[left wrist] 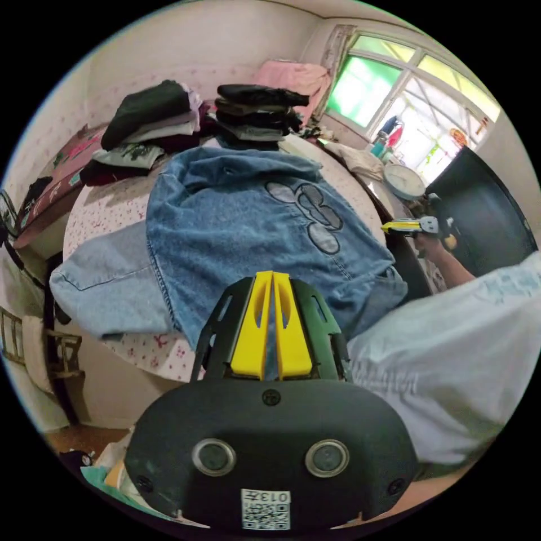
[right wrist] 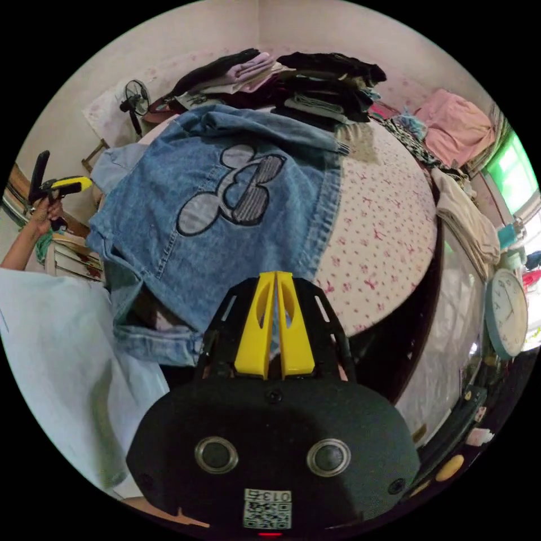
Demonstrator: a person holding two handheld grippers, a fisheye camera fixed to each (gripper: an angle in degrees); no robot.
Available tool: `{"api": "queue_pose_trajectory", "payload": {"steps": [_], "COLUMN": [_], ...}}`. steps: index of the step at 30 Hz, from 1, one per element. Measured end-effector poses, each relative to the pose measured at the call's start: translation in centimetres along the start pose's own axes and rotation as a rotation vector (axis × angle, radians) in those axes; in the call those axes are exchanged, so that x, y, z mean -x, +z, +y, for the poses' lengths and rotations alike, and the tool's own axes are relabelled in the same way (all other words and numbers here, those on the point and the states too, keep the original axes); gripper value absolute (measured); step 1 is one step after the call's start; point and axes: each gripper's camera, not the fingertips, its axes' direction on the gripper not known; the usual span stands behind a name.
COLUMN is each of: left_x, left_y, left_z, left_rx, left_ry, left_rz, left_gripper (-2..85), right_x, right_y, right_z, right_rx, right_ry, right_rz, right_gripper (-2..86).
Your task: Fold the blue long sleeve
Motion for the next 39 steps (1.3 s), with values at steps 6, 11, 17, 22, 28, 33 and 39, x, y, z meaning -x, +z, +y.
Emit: {"api": "queue_pose_trajectory", "payload": {"steps": [6, 11, 17, 22, 28, 33, 39], "left_x": [-2.3, -2.0, 1.6, 1.0, -1.7, -0.1, 6.5], "left_y": [8.6, 11.7, 9.7, 10.2, 15.4, 14.9, 11.8], "left_z": [-4.0, -3.3, -2.2, -6.4, -10.5, -9.6, -7.5], "left_rx": [0.162, 0.268, 0.258, 0.153, 0.150, 0.141, 0.149], "left_ry": [0.030, 0.081, 0.012, 0.076, 0.137, 0.113, -0.102], "left_rz": [-0.026, -0.164, -0.198, -0.208, -0.199, -0.230, -0.185], "left_gripper": [-0.3, -0.3, -0.3, -0.3, -0.2, -0.2, -0.3], "right_x": [2.7, -2.1, -8.0, -4.5, 2.7, -0.9, -12.6], "right_y": [6.6, 8.4, 6.4, 4.9, 11.3, 12.9, 11.6], "right_z": [-5.9, -3.7, -0.9, -7.1, -17.2, -17.1, -12.4], "right_rx": [0.077, 0.100, 0.151, -0.028, 0.039, 0.021, 0.061], "right_ry": [-0.104, 0.016, 0.215, 0.082, -0.184, -0.193, 0.026], "right_rz": [-0.106, -0.088, 0.030, 0.038, 0.049, 0.002, 0.002], "right_gripper": [0.2, -0.1, -0.1, 0.0, 0.1, -0.1, -0.1]}}
